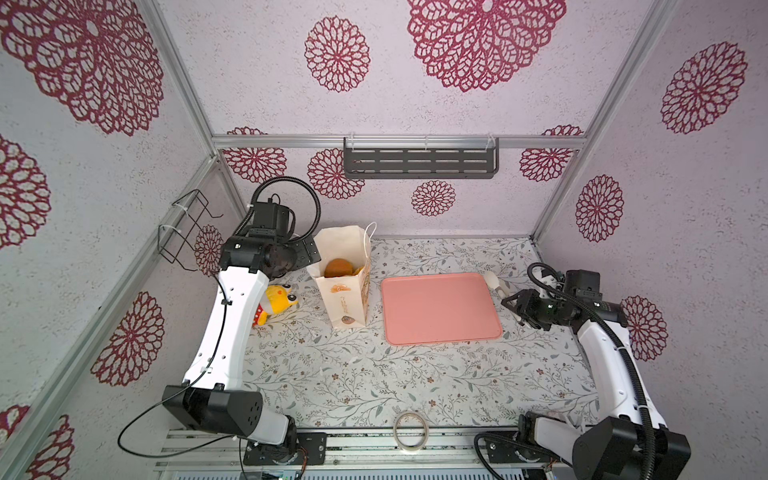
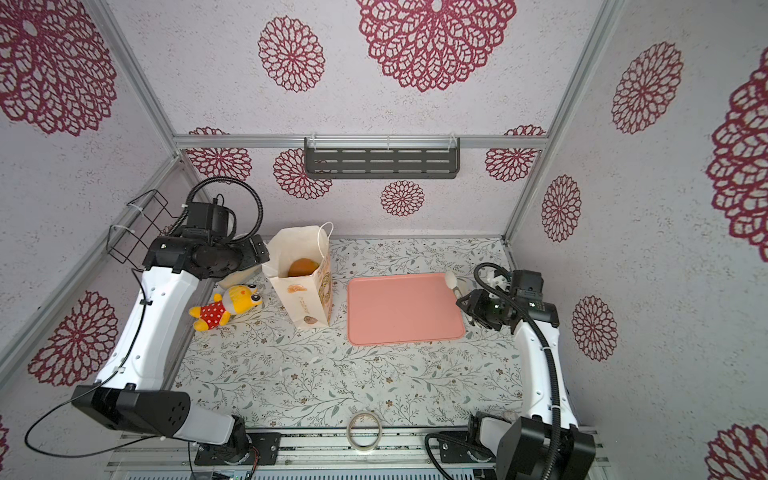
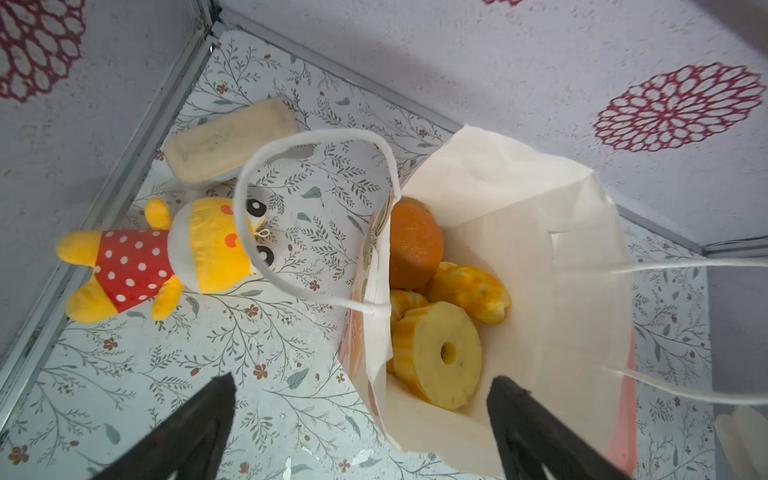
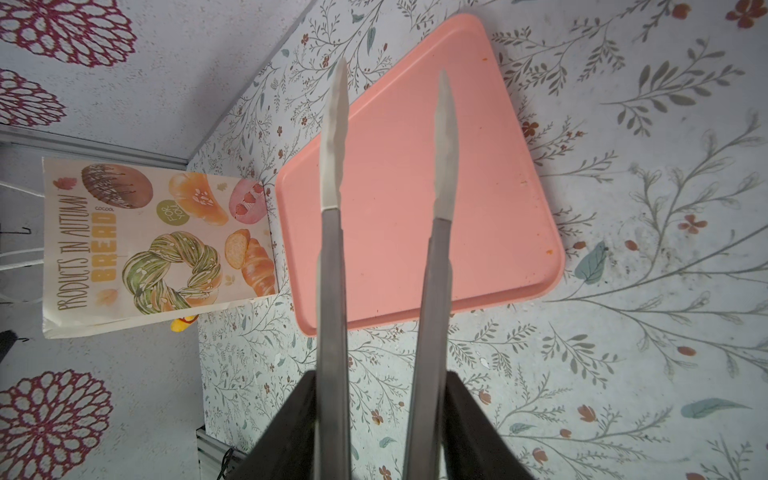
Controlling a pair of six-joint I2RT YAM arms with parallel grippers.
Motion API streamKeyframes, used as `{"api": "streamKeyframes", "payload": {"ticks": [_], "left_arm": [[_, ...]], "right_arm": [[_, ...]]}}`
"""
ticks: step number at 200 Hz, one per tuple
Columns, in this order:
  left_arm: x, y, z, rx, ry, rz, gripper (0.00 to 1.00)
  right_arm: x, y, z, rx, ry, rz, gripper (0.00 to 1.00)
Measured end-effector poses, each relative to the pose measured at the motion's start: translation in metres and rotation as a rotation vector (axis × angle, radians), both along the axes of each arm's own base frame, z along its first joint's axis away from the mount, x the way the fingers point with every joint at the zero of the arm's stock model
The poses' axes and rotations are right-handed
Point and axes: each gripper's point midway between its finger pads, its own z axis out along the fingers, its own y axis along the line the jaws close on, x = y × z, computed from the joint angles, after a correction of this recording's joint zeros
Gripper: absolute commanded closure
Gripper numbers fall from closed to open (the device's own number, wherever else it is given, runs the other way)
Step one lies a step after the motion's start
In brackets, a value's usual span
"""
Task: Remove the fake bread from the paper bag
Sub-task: 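Reach the left gripper to the bag rim while the right carries tongs over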
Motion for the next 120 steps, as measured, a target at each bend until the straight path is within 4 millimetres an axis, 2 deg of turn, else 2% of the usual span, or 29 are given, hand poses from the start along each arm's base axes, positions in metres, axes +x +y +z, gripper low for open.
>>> {"api": "streamKeyframes", "payload": {"ticks": [18, 83, 120], "left_arm": [[0.007, -0.004, -0.015, -0.017, 0.042, -0.004, 0.07], [0.016, -0.011, -0.047, -0.071, 0.065, 0.013, 0.21], [0.028, -0.012, -0.056, -0.088, 0.025, 0.034, 0.31]], "right_arm": [[-0.002, 0.001, -0.003, 0.006, 0.001, 0.003, 0.53], [-0.002, 0.002, -0.003, 0.010, -0.016, 0.008, 0.53], [-0.001, 0.003, -0.005, 0.015, -0.019, 0.011, 0.53]]}}
